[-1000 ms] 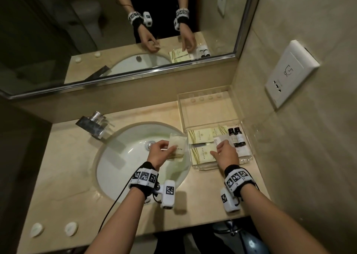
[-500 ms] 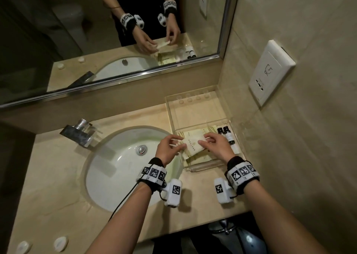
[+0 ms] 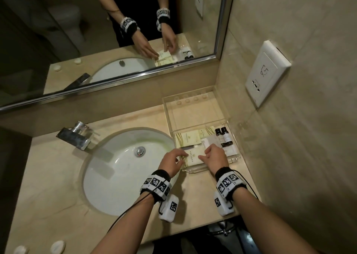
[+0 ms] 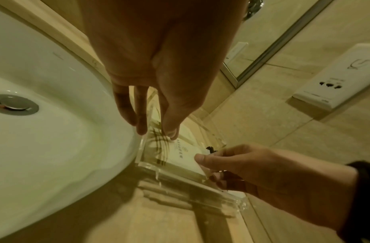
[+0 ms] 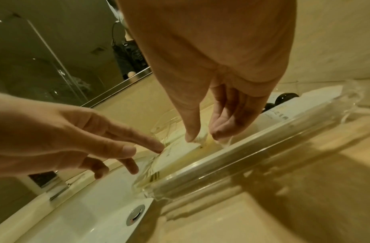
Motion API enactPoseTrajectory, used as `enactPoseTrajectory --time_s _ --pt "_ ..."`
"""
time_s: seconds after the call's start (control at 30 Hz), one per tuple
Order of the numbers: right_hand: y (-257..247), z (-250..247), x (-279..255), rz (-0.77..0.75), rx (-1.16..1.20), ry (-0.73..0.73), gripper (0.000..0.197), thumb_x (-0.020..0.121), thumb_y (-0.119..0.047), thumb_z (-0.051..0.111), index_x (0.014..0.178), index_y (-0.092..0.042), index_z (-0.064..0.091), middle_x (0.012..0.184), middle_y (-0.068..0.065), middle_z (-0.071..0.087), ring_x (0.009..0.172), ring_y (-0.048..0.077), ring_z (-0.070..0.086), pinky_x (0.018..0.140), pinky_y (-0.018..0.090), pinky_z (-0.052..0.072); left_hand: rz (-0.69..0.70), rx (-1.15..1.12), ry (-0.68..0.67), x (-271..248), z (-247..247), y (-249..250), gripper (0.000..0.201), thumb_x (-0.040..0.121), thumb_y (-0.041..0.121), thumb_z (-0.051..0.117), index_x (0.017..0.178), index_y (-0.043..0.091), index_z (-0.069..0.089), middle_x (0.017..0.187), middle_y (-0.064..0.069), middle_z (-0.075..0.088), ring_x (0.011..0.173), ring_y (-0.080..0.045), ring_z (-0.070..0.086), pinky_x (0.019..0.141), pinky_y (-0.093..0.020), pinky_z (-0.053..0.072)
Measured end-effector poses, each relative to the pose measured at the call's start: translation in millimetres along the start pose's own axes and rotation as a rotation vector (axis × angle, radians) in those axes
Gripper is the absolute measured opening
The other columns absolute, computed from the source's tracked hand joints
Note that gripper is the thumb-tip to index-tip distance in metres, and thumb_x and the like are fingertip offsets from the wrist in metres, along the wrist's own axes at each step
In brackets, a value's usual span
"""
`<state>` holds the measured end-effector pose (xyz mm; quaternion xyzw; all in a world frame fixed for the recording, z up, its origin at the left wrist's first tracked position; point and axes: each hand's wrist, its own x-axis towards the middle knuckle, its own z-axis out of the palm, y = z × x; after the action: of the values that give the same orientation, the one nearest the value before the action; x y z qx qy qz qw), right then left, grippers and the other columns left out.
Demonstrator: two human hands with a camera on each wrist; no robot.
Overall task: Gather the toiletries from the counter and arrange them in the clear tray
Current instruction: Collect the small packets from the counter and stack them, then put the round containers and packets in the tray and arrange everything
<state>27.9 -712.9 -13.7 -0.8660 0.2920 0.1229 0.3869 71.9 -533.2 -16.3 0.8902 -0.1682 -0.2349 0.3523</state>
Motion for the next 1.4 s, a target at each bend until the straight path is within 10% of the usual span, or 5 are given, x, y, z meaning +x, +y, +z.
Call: enactPoseTrajectory --time_s 0.3,0.47,0.6,1.13,1.4 --pt "2 -5 5 0.014 -0.040 -0.010 0.019 0.085 -0.026 0.073 0.093 -0.016 0.060 0.090 0.002 0.066 0.085 0.020 0.064 0.077 0.034 0.054 0.063 0.062 -0.019 4 0 -12 0.026 0.090 0.012 0.060 0.113 0.020 0.071 0.129 0.001 0.060 0.115 -0.020 0.056 0.100 -0.038 0.044" --pt "-21 -10 5 -0.117 0.043 0.056 0.018 0.086 -0.031 0.070 0.092 -0.018 0.060 0.082 -0.004 0.065 0.079 0.014 0.063 0.071 0.029 0.051 -0.059 -0.192 0.106 -4 -24 -10 0.018 0.090 0.011 0.059 0.101 0.020 0.071 0.101 0.003 0.068 0.085 -0.011 0.062 0.070 -0.014 0.048" --pt "-64 9 -2 -0.280 0.141 -0.025 0.016 0.085 -0.029 0.071 0.090 -0.015 0.064 0.075 -0.008 0.063 0.069 0.008 0.060 0.062 0.019 0.046 -0.233 -0.466 0.183 -28 -58 -22 0.017 0.093 0.014 0.056 0.103 0.009 0.068 0.089 -0.006 0.070 0.072 -0.015 0.063 0.058 -0.019 0.046" --pt "-228 241 -131 -0.686 -0.047 -0.672 0.010 0.087 -0.012 0.061 0.087 -0.013 0.070 0.077 -0.004 0.072 0.067 0.009 0.066 0.073 0.028 0.056 -0.671 -0.708 0.748 -261 -159 -209 0.009 0.089 0.003 0.059 0.093 0.008 0.066 0.075 -0.003 0.066 0.055 -0.006 0.061 0.051 -0.019 0.047" --pt "-238 352 -193 -0.730 -0.323 -1.021 0.026 0.076 -0.009 0.079 0.100 -0.015 0.069 0.093 0.000 0.069 0.070 0.004 0.056 0.072 0.019 0.047 -0.970 -0.708 1.041 -360 -157 -315 0.034 0.069 -0.010 0.071 0.080 0.019 0.055 0.077 -0.003 0.059 0.070 -0.018 0.056 0.074 -0.033 0.053"
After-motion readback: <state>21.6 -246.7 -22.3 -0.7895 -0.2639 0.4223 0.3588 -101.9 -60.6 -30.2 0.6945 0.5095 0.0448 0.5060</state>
